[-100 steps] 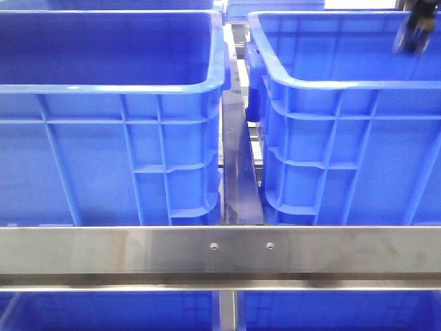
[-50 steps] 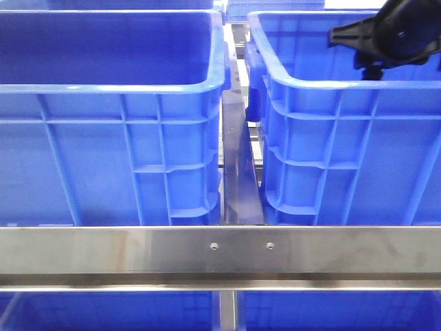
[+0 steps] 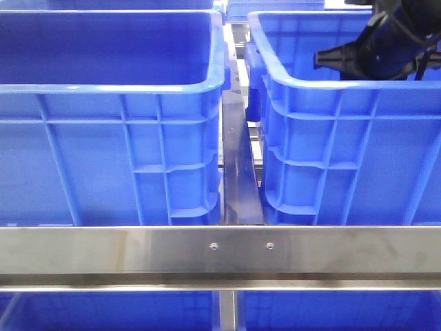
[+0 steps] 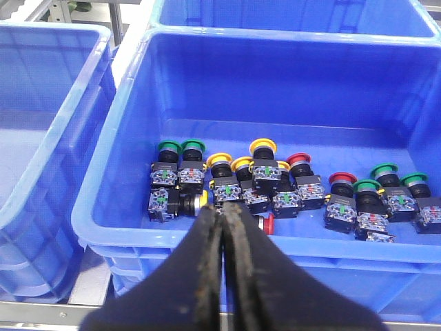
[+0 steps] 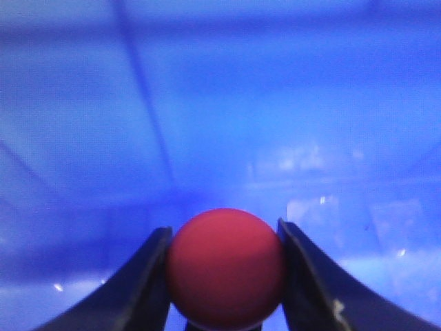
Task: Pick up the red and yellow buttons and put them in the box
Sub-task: 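Move the right gripper with the red button over the empty crate, then lower the red button into the crate and open the right gripper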
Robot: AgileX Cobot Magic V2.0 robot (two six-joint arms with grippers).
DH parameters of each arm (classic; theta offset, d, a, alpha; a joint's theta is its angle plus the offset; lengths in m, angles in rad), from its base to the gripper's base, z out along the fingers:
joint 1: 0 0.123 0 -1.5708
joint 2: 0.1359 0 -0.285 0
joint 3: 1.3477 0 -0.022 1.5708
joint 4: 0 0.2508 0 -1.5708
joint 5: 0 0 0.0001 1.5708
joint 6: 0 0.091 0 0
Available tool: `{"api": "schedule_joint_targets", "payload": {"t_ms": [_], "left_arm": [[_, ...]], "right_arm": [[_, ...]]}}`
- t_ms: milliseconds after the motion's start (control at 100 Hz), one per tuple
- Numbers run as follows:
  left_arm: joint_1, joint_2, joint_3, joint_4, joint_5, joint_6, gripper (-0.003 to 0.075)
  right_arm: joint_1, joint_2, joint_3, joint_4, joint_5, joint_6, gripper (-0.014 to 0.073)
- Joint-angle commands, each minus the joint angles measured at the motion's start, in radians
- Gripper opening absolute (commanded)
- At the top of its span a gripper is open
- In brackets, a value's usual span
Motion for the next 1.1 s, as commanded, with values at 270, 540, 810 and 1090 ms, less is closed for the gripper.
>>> {"api": "schedule_joint_targets", "payload": {"t_ms": [270, 540, 810, 1090], "left_arm": [[0.001, 0.009, -0.026, -0.008, -0.083, -0.008, -0.0019], [0.001, 0.009, -0.026, -0.008, -0.083, -0.008, -0.0019], [0.001, 0.009, -0.026, -0.008, -0.083, -0.008, -0.0019], [0.001, 0.009, -0.026, -0.008, -0.083, -0.008, -0.0019]], "right_arm": [[-0.004, -0.029, -0.033, -0.031, -0.007, -0.009, 0.0209], [-0.004, -0.04, -0.033, -0.011, 0.0, -0.009, 0.0493], [-0.004, -0.117, -0.03, -0.001, 0.008, -0.018, 0.05], [-0.004, -0.331, 0.073, 0.038, 0.054, -0.105, 0.05]]}}
